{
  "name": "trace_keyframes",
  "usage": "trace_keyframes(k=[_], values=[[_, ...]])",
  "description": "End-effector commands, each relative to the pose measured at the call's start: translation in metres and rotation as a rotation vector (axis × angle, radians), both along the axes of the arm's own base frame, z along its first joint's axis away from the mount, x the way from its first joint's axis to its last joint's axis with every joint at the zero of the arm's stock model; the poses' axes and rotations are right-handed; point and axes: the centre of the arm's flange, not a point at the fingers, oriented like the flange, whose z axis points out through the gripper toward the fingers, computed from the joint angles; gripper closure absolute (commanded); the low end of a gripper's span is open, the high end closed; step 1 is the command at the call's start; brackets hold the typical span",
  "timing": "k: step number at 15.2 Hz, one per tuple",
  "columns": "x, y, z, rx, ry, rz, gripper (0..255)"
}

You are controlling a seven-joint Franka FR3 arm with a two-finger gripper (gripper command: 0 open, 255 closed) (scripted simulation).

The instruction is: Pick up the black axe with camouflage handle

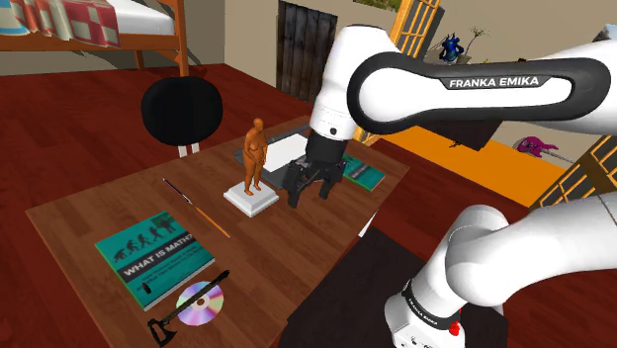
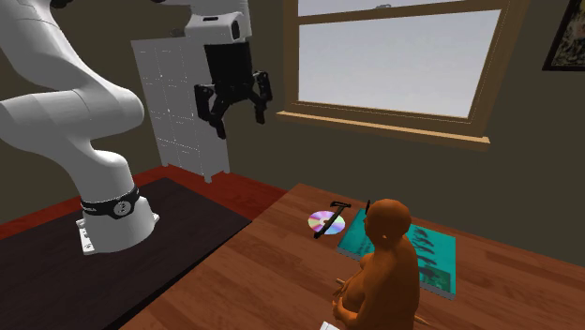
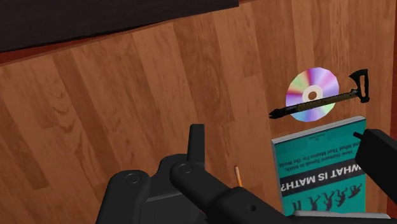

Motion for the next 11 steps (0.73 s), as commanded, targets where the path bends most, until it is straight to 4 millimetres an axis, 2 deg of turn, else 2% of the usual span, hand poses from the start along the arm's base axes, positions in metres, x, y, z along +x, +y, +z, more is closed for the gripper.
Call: trace_keyframes(k=[1, 11], values=[[0.004, 0.02, -0.019, 0.003, -0.002, -0.007, 0], [0.036, 0.114, -0.104, 0.011, -0.004, -0.034, 0]])
